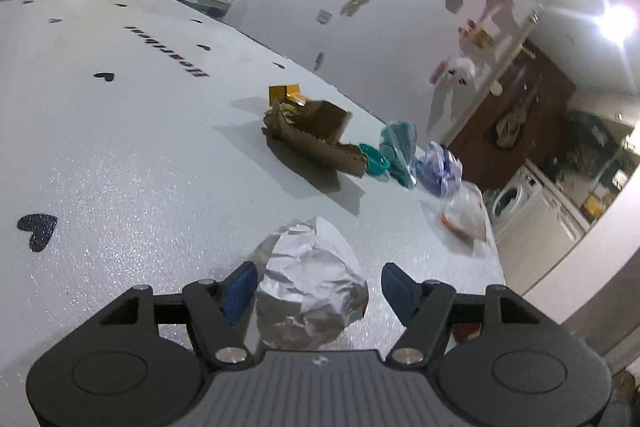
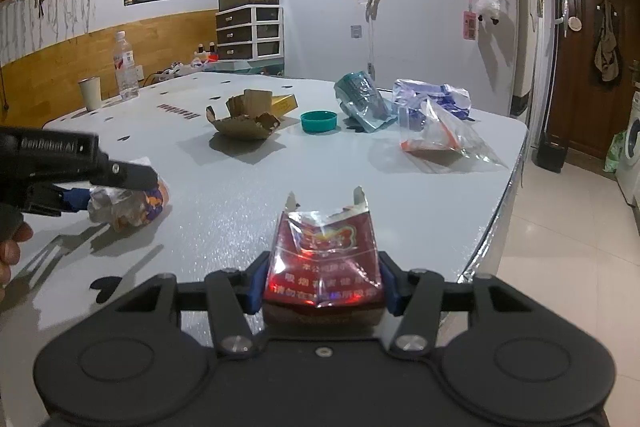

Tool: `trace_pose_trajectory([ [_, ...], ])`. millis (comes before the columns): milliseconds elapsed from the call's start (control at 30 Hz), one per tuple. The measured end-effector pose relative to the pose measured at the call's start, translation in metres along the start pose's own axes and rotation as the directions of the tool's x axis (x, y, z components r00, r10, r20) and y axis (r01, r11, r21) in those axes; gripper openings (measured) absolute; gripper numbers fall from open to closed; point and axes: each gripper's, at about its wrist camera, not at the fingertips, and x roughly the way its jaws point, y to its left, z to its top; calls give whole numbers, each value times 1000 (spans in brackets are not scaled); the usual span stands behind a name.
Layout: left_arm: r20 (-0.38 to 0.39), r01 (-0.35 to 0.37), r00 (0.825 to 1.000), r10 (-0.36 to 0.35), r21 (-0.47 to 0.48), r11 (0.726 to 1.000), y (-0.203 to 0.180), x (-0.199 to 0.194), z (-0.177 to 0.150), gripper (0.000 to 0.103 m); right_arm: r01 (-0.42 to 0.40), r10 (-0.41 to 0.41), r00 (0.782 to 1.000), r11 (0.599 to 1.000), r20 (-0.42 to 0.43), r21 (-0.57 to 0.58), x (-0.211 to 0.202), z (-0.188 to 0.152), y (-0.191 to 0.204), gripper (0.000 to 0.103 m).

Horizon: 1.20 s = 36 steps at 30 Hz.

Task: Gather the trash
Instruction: 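Carry the white paper with the left tool while the right tool carries the red packet to the bin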

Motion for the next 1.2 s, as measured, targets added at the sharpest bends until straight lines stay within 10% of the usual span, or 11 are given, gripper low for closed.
trace_pose_trajectory([
  [367, -1, -44, 999, 44, 148, 988, -18, -2, -8, 44, 18, -18, 1000, 1000, -6, 11, -3, 0, 2, 55],
  [1200, 111, -76, 993, 30, 436, 897, -96, -65, -60, 42, 112, -122, 990, 985, 70, 130, -91, -6, -17, 55],
])
